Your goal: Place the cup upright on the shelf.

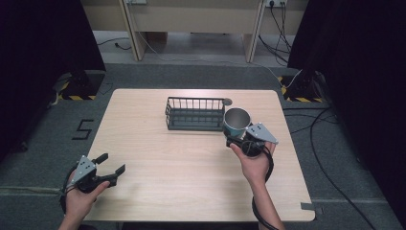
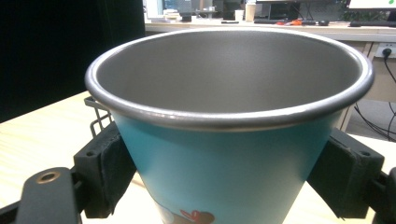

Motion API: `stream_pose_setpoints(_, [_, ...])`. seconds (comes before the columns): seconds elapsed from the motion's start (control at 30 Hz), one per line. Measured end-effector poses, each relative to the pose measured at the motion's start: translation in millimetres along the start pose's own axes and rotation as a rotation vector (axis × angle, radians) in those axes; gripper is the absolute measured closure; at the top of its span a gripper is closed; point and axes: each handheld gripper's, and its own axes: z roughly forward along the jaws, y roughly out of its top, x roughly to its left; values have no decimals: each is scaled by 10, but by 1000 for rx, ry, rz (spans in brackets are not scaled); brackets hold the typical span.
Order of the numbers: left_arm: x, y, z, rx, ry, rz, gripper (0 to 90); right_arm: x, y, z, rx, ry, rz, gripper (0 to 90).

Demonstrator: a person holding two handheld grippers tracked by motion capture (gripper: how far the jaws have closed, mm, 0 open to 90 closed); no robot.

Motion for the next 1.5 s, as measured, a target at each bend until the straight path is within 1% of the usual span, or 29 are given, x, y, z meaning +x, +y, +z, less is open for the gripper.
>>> stream_pose_setpoints(0.5, [2, -1, -1, 2, 0, 0, 149, 96, 102, 191, -4, 18, -3, 175])
stream_pose_setpoints(0.53, [2, -2, 0, 1, 0, 0, 150, 107, 110, 203, -4, 22, 2, 175])
stream_pose_setpoints(0.93, [3, -3, 1, 1, -2, -2, 150, 191, 197, 383, -4, 44, -3, 175])
stream_pose_setpoints(1.2, [5, -2, -3, 0, -4, -1, 150, 271, 229, 511, -3, 58, 10, 175])
stream_pose_setpoints(1.5, [2, -3, 0, 1, -5, 0, 150, 301, 253, 610, -2, 61, 21, 175])
